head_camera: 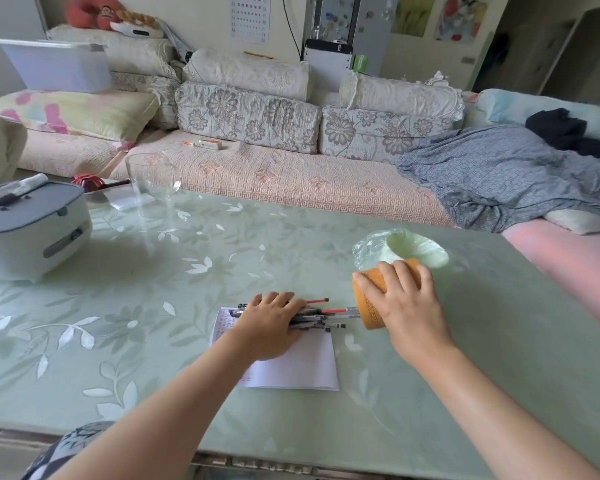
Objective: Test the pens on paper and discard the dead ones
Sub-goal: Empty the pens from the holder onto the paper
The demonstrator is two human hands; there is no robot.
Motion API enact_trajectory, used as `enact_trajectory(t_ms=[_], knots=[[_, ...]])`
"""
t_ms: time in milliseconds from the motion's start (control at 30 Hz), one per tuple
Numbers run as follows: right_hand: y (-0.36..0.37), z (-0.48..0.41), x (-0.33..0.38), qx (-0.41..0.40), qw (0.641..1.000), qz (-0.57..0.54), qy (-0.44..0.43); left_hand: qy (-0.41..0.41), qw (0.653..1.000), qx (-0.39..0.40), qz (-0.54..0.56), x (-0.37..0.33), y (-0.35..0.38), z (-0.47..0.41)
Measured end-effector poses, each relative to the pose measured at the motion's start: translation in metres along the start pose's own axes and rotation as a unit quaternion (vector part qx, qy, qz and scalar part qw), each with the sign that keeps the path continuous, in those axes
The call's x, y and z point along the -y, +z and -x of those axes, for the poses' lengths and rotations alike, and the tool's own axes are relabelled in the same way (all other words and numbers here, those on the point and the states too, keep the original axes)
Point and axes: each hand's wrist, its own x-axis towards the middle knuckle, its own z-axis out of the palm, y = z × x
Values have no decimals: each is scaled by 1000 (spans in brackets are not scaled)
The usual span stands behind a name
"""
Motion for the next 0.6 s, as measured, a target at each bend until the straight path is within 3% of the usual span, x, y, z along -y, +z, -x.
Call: enact_trajectory(t_ms=[200, 333, 600], knots=[[5, 8, -13, -27, 997, -49, 46, 34, 999, 12, -31, -16, 3, 2], [4, 3, -12, -67, 992, -84, 66, 23, 999, 23, -9, -16, -1, 0], [7, -7, -23, -64, 987, -87, 116, -18, 1000, 6, -19, -15, -9, -6]])
